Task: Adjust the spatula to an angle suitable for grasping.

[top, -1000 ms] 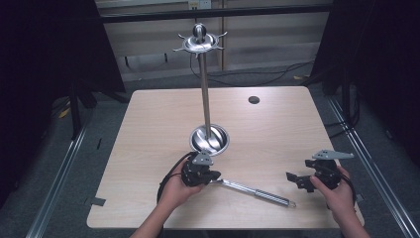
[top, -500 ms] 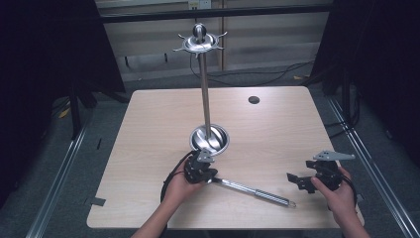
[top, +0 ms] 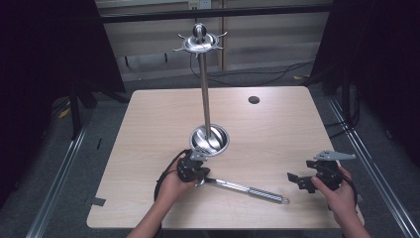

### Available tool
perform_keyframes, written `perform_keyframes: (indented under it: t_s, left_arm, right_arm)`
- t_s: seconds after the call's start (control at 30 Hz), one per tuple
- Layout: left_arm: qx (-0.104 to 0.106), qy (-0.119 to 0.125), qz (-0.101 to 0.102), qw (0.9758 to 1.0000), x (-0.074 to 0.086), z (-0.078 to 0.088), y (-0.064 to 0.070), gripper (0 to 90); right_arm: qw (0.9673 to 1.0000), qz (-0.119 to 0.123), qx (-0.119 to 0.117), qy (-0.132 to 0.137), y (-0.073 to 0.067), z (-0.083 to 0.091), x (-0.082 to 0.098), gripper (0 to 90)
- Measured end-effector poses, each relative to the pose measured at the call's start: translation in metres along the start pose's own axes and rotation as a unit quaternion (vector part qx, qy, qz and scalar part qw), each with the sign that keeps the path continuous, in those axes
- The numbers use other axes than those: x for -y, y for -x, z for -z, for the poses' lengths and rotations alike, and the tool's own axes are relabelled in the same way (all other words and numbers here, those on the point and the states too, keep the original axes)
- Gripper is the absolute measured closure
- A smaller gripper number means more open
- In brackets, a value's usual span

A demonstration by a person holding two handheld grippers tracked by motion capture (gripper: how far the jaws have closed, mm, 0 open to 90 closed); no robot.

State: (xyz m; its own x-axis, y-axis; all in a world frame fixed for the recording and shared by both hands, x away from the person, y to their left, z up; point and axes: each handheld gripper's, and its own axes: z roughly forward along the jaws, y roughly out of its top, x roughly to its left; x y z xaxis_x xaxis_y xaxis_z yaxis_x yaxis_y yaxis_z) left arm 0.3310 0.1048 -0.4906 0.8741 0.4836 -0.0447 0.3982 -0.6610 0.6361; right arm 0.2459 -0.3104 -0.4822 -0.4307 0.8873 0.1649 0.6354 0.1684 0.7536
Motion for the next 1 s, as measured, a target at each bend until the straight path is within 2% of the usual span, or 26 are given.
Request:
perform_keyframes:
  t_s: [0.03,0.07,0.27,0.33,0.4,0.47,0.63,0.73,0.8,0.83,0.87,0.9,0.93,1.0]
  left_arm:
    - [0.001,-0.011,-0.012,0.9999,0.001,0.003,-0.004,90.0]
    - [-0.007,0.003,0.007,1.0,0.003,0.003,-0.004,90.0]
    - [-0.02,0.006,0.02,0.9996,0.011,0.013,-0.013,90.0]
    - [-0.03,-0.005,0.02,0.9994,0.014,0.016,-0.016,90.0]
    - [-0.025,0.004,0.034,0.9991,0.02,0.021,-0.019,90.0]
    - [-0.03,0.003,0.03,0.9991,0.023,0.026,-0.019,90.0]
    - [-0.026,0.003,0.029,0.9992,0.021,0.025,-0.018,88.7]
    - [-0.016,0.013,0.023,0.9995,0.014,0.025,-0.013,88.2]
    - [0.004,0.025,0.022,0.9994,0.009,0.023,-0.008,88.0]
    - [0.009,0.024,0.007,0.9997,0.006,0.023,-0.006,87.5]
    - [0.013,0.029,0.004,0.9995,0.003,0.022,-0.002,86.3]
    - [0.029,0.032,-0.01,0.999,-0.001,0.021,0.002,82.4]
    - [0.029,0.032,-0.01,0.999,-0.001,0.021,0.002,82.2]
    - [0.045,0.033,-0.027,0.9981,-0.007,0.02,0.009,81.2]
  right_arm:
    - [1.0,0.0,0.0,0.0,0.0,0.0,0.0,4.7]
    - [1.0,0.0,0.0,0.0,0.0,0.0,0.0,4.7]
    - [1.0,-0.001,-0.003,0.002,0.0,0.0,-0.001,4.8]
    - [1.0,0.0,-0.006,0.001,0.0,-0.001,-0.001,4.8]
    - [1.0,-0.001,-0.007,-0.002,-0.002,-0.002,-0.001,4.7]
    - [1.0,0.002,-0.008,-0.002,-0.002,-0.004,-0.002,4.7]
    - [0.9999,0.004,-0.009,-0.001,-0.005,-0.006,-0.005,4.8]
    - [0.9999,0.005,-0.01,-0.001,-0.006,-0.006,-0.005,4.8]
    - [0.9999,0.004,-0.009,0.0,-0.005,-0.005,-0.005,4.8]
    - [1.0,0.005,-0.009,0.002,-0.005,-0.005,-0.005,4.8]
    - [1.0,0.004,-0.008,0.002,-0.005,-0.004,-0.005,4.7]
    - [0.9999,0.003,-0.01,0.002,-0.004,-0.003,-0.004,4.8]
    - [0.9999,0.003,-0.01,0.002,-0.004,-0.003,-0.004,4.8]
    - [0.9999,0.003,-0.009,0.003,-0.003,-0.002,-0.003,4.8]
